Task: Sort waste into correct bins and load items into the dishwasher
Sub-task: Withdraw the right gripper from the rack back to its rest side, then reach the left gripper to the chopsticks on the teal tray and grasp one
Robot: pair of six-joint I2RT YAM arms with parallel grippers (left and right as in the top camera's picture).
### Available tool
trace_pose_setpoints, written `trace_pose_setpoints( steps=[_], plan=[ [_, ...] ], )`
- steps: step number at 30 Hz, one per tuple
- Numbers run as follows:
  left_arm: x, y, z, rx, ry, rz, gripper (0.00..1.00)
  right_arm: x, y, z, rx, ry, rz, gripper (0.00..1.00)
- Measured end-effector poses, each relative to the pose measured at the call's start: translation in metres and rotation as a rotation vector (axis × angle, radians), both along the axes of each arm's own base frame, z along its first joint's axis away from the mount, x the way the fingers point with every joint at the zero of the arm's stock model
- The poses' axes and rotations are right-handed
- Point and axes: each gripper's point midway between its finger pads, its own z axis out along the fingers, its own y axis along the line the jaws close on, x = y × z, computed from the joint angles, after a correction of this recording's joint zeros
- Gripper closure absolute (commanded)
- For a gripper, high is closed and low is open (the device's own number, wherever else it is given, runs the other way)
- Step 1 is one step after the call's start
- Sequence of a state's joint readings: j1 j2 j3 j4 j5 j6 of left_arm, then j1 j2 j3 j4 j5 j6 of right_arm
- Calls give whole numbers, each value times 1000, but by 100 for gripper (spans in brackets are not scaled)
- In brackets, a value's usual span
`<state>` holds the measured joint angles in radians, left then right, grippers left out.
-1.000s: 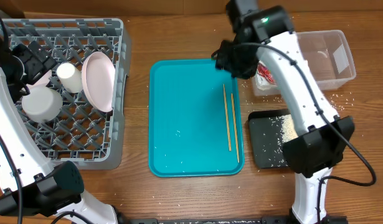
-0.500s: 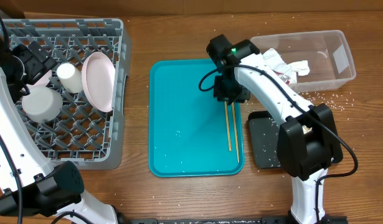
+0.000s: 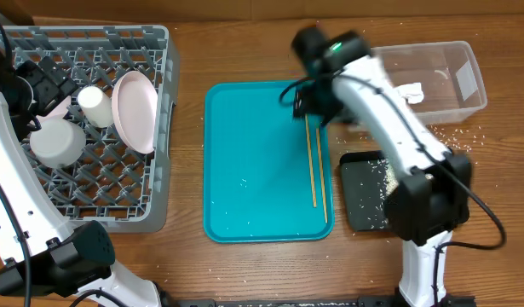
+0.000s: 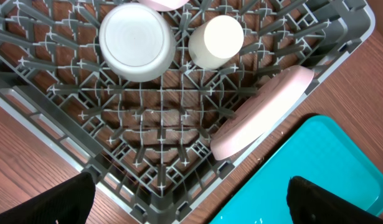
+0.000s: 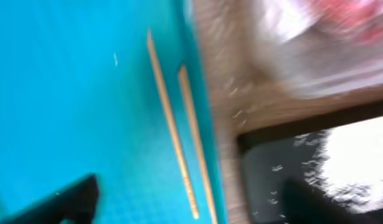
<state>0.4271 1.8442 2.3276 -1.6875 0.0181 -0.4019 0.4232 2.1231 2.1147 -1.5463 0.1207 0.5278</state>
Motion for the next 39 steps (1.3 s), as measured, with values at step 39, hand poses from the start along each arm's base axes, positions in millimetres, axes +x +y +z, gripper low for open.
trace_pose_setpoints(
  steps=[39],
  plan=[
    [-14, -374, -9, -175, -6, -970, 16, 12, -256, 168, 203, -409, -647, 0]
  ],
)
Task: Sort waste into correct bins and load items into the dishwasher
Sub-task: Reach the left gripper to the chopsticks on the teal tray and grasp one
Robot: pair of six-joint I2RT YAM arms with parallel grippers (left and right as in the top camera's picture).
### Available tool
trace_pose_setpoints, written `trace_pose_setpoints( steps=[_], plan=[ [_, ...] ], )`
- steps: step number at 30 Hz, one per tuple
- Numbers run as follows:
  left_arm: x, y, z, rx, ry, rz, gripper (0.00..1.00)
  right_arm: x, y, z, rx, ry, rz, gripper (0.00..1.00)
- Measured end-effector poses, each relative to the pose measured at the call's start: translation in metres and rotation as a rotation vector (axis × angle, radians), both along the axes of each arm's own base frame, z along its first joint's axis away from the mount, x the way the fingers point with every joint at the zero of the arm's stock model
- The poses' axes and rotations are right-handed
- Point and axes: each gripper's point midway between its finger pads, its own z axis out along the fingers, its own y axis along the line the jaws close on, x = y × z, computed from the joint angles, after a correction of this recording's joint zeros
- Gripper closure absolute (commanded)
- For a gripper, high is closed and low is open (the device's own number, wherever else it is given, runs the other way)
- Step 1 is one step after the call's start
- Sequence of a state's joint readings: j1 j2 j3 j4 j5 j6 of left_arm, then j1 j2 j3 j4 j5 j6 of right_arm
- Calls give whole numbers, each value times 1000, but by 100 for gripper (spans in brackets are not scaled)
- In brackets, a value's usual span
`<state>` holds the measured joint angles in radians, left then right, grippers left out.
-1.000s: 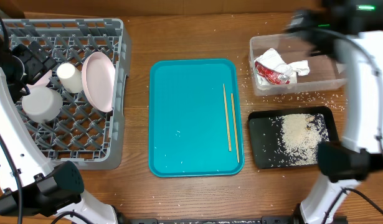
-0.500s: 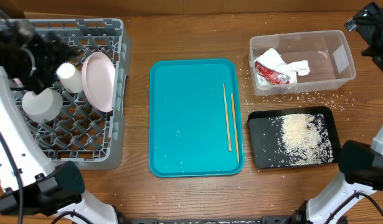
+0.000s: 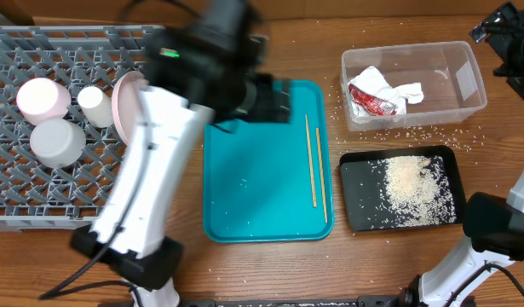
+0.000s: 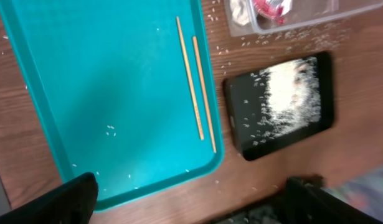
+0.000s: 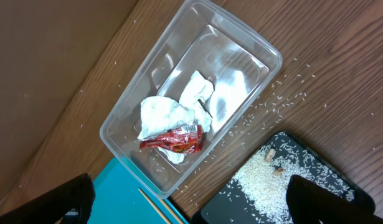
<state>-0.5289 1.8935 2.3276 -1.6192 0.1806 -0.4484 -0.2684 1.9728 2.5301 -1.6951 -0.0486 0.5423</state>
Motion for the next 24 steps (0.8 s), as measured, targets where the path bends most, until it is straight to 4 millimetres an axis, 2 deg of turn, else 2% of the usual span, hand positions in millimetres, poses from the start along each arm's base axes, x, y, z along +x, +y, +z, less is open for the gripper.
trace_pose_setpoints(
  steps=[5, 7, 10, 14, 17, 20, 24],
  plan=[
    [-1, -63, -38, 80, -13, -43, 31, 0, 0, 0, 0, 0, 0, 0],
    [3, -84, -66, 114, 7, -53, 34, 0, 0, 0, 1, 0, 0, 0],
    [8, -100, -110, 178, 68, -47, 38, 0, 0, 0, 0, 0, 0, 0],
    [14, -107, -171, 257, 164, -14, 46, 0, 0, 0, 1, 0, 0, 0],
    [15, -105, -196, 294, 208, 4, 48, 0, 0, 0, 1, 0, 0, 0],
    [16, -101, -210, 321, 232, 15, 45, 0, 0, 0, 0, 0, 0, 0],
    [25, -92, -213, 349, 214, 60, 46, 0, 0, 0, 1, 0, 0, 0]
  ],
)
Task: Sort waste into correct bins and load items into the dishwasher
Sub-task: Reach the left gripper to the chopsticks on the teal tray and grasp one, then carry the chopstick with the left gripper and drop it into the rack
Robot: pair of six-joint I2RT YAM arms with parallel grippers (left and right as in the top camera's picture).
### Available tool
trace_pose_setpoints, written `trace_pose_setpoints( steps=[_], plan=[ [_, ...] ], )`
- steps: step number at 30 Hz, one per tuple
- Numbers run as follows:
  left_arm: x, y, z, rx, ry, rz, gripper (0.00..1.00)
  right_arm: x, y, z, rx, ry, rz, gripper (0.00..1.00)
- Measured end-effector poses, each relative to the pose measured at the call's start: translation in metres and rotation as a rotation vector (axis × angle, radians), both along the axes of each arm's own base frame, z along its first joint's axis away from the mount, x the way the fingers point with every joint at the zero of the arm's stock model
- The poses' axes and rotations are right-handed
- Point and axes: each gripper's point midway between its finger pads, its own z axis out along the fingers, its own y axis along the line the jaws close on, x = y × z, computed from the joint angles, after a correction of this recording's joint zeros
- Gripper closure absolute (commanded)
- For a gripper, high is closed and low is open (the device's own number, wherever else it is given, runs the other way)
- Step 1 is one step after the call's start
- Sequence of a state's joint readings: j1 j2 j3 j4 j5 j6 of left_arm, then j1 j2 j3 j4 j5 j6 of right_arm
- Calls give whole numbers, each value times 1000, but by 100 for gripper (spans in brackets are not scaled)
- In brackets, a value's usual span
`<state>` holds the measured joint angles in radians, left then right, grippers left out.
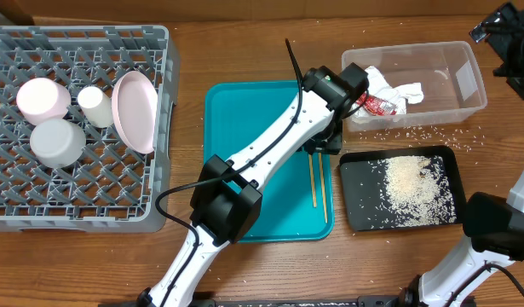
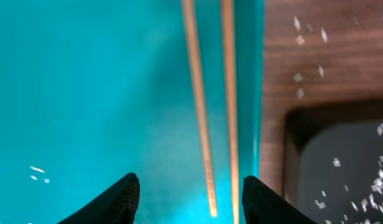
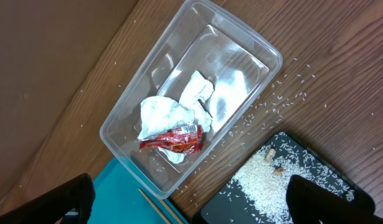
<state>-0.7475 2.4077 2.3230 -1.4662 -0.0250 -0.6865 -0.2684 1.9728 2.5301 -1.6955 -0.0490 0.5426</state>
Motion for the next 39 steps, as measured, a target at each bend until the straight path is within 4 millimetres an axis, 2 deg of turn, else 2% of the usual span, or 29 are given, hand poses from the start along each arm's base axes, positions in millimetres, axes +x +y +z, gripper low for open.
trace_pose_setpoints(
  steps=[5, 9, 13, 19, 22, 29, 39],
  plan=[
    [26, 9, 1, 4, -81, 61, 52, 0, 0, 0, 0, 0, 0, 0],
    [50, 8, 4, -19, -167, 96, 51, 0, 0, 0, 0, 0, 0, 0],
    [59, 5, 6, -25, -211, 102, 51, 0, 0, 0, 0, 0, 0, 0],
    [61, 5, -1, -13, -213, 101, 55, 0, 0, 0, 0, 0, 0, 0],
    [57, 8, -20, 23, -173, 100, 58, 0, 0, 0, 0, 0, 0, 0],
    [48, 10, -62, 67, -86, 93, 60, 0, 0, 0, 0, 0, 0, 0],
    [48, -1, -76, 23, -63, 92, 59, 0, 0, 0, 0, -1, 0, 0]
  ],
)
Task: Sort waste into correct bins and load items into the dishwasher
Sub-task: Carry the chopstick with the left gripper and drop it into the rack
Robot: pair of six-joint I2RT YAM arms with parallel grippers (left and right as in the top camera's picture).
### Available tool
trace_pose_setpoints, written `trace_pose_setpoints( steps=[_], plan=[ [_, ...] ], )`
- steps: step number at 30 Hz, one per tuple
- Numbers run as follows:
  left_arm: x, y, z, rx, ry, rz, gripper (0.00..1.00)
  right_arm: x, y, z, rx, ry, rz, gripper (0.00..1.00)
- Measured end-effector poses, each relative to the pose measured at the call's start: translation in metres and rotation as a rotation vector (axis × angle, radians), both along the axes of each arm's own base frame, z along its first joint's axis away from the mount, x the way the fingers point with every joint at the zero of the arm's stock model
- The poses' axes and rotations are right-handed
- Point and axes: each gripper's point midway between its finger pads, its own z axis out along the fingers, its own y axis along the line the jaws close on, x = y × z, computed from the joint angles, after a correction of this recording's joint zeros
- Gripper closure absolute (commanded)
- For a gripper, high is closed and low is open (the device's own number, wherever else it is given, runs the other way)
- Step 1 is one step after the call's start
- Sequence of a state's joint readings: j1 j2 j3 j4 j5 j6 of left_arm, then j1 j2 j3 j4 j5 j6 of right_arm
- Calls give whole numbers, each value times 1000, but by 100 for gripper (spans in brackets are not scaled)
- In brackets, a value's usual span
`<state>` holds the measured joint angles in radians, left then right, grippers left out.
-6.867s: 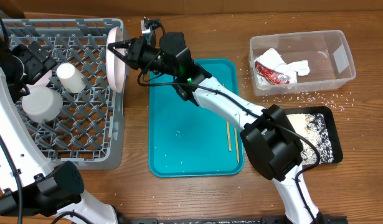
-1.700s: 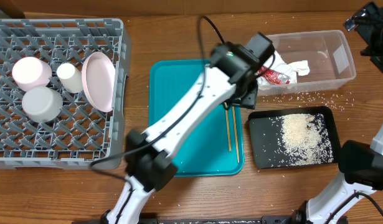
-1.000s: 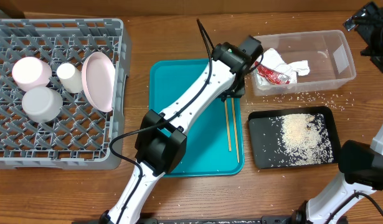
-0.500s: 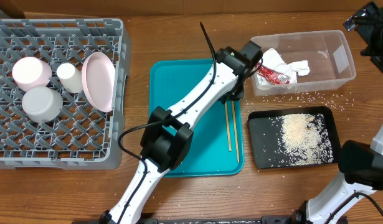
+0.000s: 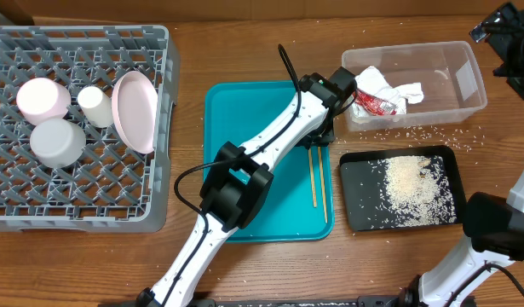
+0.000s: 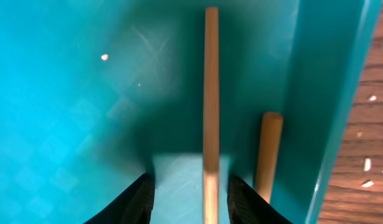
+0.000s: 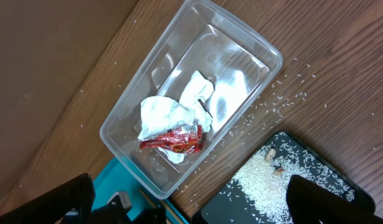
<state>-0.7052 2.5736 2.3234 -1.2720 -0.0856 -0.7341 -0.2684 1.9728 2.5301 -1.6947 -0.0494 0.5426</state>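
Observation:
Two wooden chopsticks (image 5: 313, 175) lie side by side along the right edge of the teal tray (image 5: 253, 170). My left gripper (image 5: 318, 135) is down at their far ends, open. In the left wrist view its fingers (image 6: 143, 199) stand on either side of one chopstick (image 6: 211, 118), with the other chopstick (image 6: 266, 155) just outside, by the tray's rim. My right gripper (image 5: 503, 32) hangs open and empty high at the back right corner. The grey dish rack (image 5: 100, 205) holds a pink plate (image 5: 135, 111) and three cups.
A clear bin (image 5: 453, 81) at the back right holds crumpled tissue and a red wrapper (image 7: 175, 140). A black tray (image 5: 364, 213) with rice sits in front of it, right of the teal tray. Rice grains are scattered on the wood.
My left gripper has come down and moved to the chopsticks' far ends, and now straddles one of them at the tray surface. The right arm has not moved.
At first my left gripper was over the dish rack and my right arm was over the tray by the chopsticks. Then the right arm stood at the back right corner and the left arm over the tray. The left gripper then hovered open above the chopsticks, now around one.

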Motion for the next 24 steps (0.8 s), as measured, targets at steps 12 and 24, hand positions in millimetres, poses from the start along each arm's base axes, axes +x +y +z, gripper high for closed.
trace_pose_setpoints(
  steps=[12, 24],
  plan=[
    [-6, 2, 0, 5, 29, 4, 96, 0, 0, 0, 0, 0, 0, 0],
    [-1, 43, 40, 93, 67, -61, 96, 0, 0, 0, 0, 0, 0, 0]
  ],
)
